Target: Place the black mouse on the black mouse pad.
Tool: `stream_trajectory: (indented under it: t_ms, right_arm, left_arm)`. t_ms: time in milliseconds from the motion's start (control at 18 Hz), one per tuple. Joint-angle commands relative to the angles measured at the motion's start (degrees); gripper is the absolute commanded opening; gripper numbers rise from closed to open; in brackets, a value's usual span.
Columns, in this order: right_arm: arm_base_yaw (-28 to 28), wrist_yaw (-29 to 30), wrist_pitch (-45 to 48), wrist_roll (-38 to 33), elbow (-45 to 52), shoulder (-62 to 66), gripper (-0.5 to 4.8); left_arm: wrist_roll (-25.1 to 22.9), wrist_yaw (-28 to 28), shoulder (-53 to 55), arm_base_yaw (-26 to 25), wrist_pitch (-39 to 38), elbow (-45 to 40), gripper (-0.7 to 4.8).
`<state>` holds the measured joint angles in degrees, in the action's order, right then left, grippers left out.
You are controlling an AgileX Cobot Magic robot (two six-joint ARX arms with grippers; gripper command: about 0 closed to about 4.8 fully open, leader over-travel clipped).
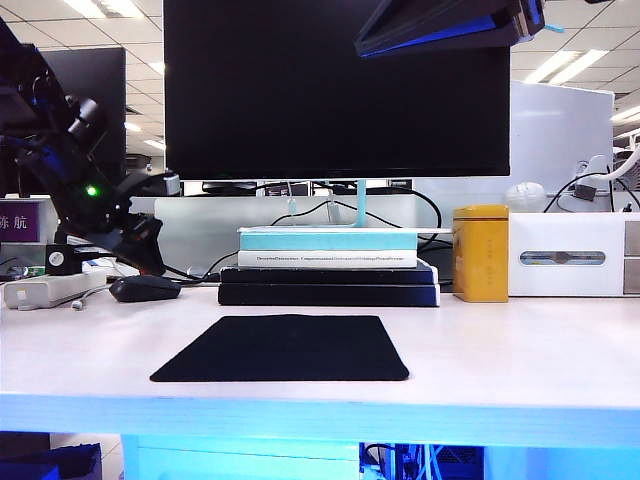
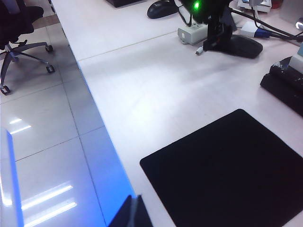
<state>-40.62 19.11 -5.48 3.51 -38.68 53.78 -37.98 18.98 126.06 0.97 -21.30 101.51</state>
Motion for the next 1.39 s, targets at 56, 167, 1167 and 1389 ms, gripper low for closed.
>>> stream_trajectory:
  t_ms: [56,167,1167,1389]
  right_arm:
    - [0.0,0.1,0.5,-0.4,-0.3,-0.1,-0.06]
    - [0.0,0.1,0.5,-0.5,-0.3,-0.1,-0.06]
    - [0.0,0.5,0.6,-1.0,-0.3,-0.1,-0.06]
    - [0.0,1.5,0.6,-1.6,-0.3,-0.1,-0.06]
  left_arm:
    - [-3.6,1.4,-0.2,-0.9,0.4,2.5,4.79]
    - [-8.1,1.5,1.0,-1.5,-3.5,6.3,4.79]
    - [-8.3,2.7,8.2,-2.1,-2.4,9.8,4.79]
    - [-8.3,1.2,8.6,-2.1,0.8,9.8,4.79]
